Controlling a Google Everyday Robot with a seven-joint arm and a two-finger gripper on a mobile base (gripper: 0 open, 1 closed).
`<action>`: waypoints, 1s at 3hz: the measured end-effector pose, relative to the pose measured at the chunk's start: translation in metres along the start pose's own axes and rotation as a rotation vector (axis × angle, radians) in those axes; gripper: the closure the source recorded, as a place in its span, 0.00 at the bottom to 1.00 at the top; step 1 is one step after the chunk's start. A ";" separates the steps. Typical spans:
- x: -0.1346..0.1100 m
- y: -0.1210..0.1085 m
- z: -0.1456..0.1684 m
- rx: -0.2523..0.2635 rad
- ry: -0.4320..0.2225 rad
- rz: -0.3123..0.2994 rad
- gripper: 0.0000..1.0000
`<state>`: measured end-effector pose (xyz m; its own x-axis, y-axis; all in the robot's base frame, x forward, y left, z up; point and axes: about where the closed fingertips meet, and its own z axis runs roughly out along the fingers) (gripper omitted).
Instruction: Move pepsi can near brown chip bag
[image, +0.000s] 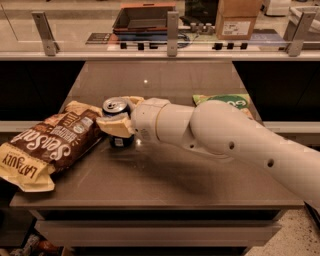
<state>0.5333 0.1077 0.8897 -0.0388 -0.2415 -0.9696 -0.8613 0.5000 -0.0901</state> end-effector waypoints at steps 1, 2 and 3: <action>-0.001 0.002 0.001 -0.003 0.000 -0.002 0.36; -0.002 0.003 0.002 -0.005 0.000 -0.005 0.13; -0.003 0.005 0.003 -0.008 0.000 -0.007 0.00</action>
Offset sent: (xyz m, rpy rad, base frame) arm -0.0008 0.0015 0.0005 -0.0009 -0.0012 0.0026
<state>0.5307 0.1130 0.8915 -0.0327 -0.2449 -0.9690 -0.8654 0.4920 -0.0952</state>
